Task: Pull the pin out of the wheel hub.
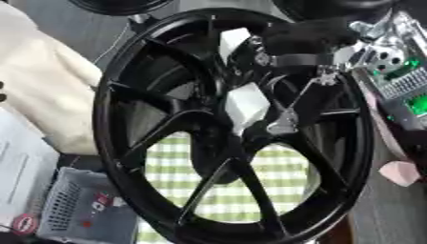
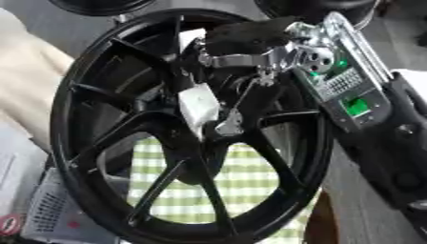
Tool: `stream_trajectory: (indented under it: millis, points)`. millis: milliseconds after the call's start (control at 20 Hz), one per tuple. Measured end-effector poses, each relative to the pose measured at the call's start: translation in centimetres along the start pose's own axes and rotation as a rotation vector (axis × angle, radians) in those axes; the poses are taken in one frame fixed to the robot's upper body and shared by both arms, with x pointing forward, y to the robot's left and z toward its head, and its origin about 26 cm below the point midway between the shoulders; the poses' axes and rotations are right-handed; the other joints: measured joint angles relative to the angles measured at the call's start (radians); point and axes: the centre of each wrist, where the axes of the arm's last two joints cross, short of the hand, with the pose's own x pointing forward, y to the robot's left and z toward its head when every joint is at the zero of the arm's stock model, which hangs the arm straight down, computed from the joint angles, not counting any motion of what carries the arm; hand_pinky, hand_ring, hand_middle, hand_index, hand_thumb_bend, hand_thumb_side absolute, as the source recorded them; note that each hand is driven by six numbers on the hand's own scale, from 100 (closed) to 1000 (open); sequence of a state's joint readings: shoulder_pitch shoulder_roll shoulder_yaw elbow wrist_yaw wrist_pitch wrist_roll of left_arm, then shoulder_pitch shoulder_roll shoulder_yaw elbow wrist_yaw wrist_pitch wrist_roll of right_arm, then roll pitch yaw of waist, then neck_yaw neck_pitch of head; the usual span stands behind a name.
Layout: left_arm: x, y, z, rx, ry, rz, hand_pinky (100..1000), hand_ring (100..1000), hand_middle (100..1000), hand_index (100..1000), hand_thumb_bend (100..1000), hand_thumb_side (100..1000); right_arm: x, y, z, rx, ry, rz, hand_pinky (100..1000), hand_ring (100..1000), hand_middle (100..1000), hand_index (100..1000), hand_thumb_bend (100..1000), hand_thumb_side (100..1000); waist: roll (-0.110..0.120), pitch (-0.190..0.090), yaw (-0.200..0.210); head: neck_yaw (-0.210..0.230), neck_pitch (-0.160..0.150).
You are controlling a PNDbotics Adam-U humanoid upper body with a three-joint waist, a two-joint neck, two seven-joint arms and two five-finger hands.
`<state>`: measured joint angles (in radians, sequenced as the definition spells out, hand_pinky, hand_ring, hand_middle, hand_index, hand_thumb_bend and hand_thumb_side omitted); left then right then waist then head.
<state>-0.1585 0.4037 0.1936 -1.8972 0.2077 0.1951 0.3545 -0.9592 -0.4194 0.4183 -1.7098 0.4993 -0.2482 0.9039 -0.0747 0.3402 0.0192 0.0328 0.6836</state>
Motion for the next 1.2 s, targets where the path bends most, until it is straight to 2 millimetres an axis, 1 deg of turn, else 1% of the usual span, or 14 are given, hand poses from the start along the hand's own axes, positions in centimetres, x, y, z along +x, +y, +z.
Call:
stream_trajectory:
  millis: [100,200,250,300,350,450,550,650,850,900,1000,1200]
  points:
    - [0.0,0.0,0.0,-0.003,-0.001,0.001,645,641,525,663,547,568,0.0,0.0,0.0,0.001,0.002,0.002,770,659,640,726,321,154,0.0,0.001,0.0,0.0,-0.001]
    - [0.0,-0.1,0.0,-0.006,0.0,0.001,645,642,525,662,545,568,0.0,0.0,0.0,0.002,0.005,0.005,759,630,599,701,303,146,0.001,0.002,0.0,0.0,-0.001]
    - [0.0,-0.1,0.0,-0.007,0.001,0.001,645,643,525,662,545,568,0.0,0.0,0.0,0.002,0.006,0.006,756,622,542,677,293,136,0.002,0.003,0.0,0.0,-0.001]
    - [0.0,-0.1,0.0,-0.008,0.001,0.001,645,643,525,662,545,568,0.0,0.0,0.0,0.002,0.006,0.006,754,619,522,667,290,128,0.002,0.003,0.0,0.0,-0.001]
    - [0.0,-0.2,0.0,-0.009,0.002,0.001,645,643,525,662,545,568,0.0,0.0,0.0,0.003,0.006,0.006,750,611,482,641,286,117,0.002,0.003,0.0,-0.001,-0.001]
    - [0.0,-0.2,0.0,-0.009,0.003,0.002,645,643,525,662,544,569,0.0,0.0,0.0,0.003,0.006,0.002,745,594,430,598,282,100,0.002,0.003,0.0,-0.003,-0.001]
    - [0.0,-0.2,0.0,-0.009,0.003,0.003,646,644,525,662,544,569,0.0,0.0,0.0,-0.001,0.004,-0.008,742,577,383,562,269,100,0.004,0.003,0.0,-0.004,-0.001]
    - [0.0,-0.2,0.0,-0.009,0.003,0.003,646,644,525,662,544,569,0.1,0.0,0.0,-0.008,0.004,-0.022,740,561,340,531,276,100,0.005,0.003,0.0,-0.006,-0.001]
    - [0.0,-0.2,0.0,-0.009,0.003,0.003,646,645,525,662,544,569,0.1,-0.1,0.1,-0.023,0.001,-0.057,739,555,323,518,274,100,0.005,0.003,0.001,-0.009,-0.001]
    - [0.0,-0.2,0.0,-0.009,0.003,0.003,646,646,526,662,543,570,0.1,-0.1,0.1,-0.027,0.0,-0.064,741,542,278,484,268,100,0.005,0.003,0.001,-0.009,-0.001]
    - [0.0,-0.2,0.0,-0.009,0.003,0.004,646,647,526,662,542,569,0.0,-0.2,0.3,-0.039,0.001,-0.083,745,537,265,476,269,100,0.005,0.002,0.002,-0.01,0.001]
    - [0.0,-0.2,0.0,-0.009,0.003,0.004,647,648,526,662,540,569,-0.9,-0.9,1.3,-0.076,0.021,-0.144,763,527,248,468,278,100,0.005,-0.004,0.002,-0.017,0.011]
